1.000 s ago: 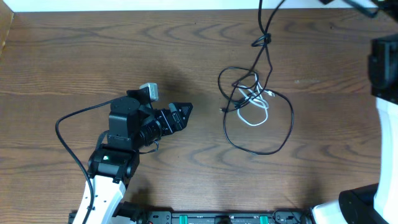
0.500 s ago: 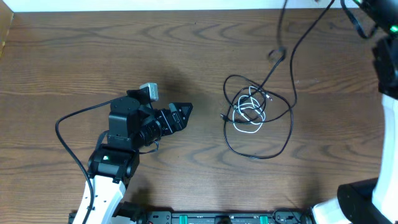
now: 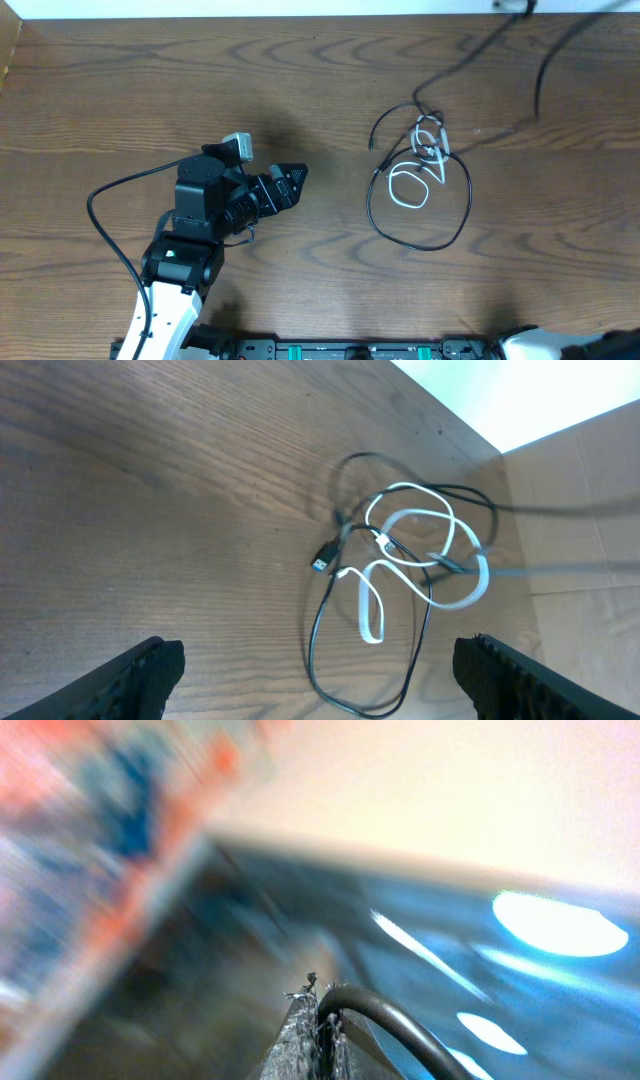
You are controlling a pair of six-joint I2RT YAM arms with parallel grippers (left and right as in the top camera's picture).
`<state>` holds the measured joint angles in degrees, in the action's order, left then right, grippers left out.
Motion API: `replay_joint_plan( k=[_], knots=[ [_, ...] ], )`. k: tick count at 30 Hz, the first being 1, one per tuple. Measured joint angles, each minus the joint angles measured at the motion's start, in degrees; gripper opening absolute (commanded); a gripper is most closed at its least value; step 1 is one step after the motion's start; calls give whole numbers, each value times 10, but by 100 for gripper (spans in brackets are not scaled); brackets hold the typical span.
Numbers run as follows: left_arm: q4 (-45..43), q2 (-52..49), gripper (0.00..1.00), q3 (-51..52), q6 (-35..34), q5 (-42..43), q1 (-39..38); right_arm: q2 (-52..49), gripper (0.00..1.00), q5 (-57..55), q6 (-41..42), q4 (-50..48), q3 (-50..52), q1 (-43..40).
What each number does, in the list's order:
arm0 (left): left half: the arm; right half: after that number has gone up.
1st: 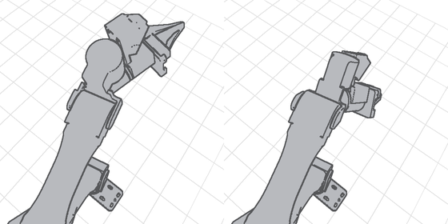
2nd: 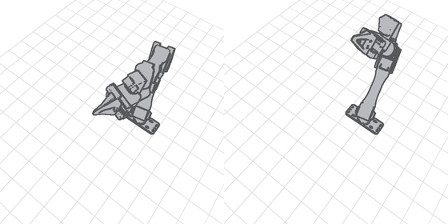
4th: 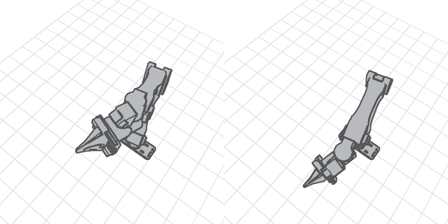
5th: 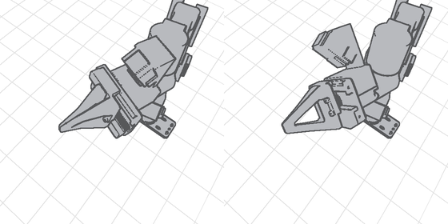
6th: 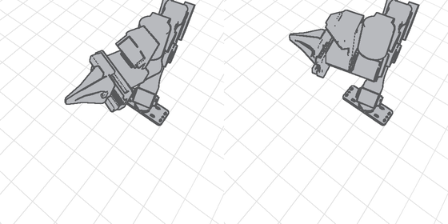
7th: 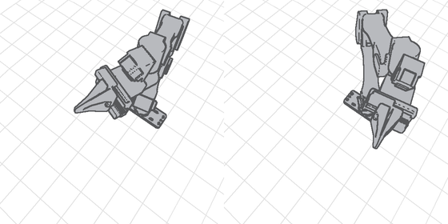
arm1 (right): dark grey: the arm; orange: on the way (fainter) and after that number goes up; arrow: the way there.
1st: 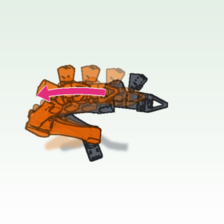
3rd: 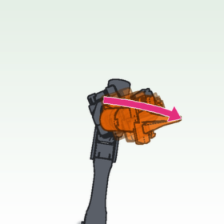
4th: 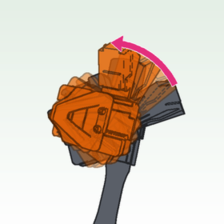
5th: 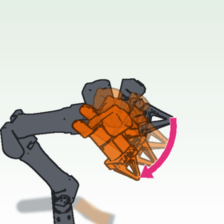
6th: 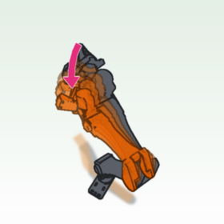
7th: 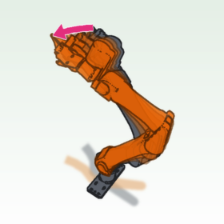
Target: Untangle cables
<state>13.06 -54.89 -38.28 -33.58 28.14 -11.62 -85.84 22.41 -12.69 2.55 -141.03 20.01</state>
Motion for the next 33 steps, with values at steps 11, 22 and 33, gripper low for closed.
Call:
replay_joint_plan(
  k=[11,22,33],
  knots=[
    [0,-1,90,0,0,0,0,-64,1,71,-93,282,13,149],
    [1,-1,91,0,0,0,0,-94,1,-332,-430,118,122,152],
    [-16,-5,96,0,-9,49,0,52,1,-431,-449,89,111,79]
  ],
)
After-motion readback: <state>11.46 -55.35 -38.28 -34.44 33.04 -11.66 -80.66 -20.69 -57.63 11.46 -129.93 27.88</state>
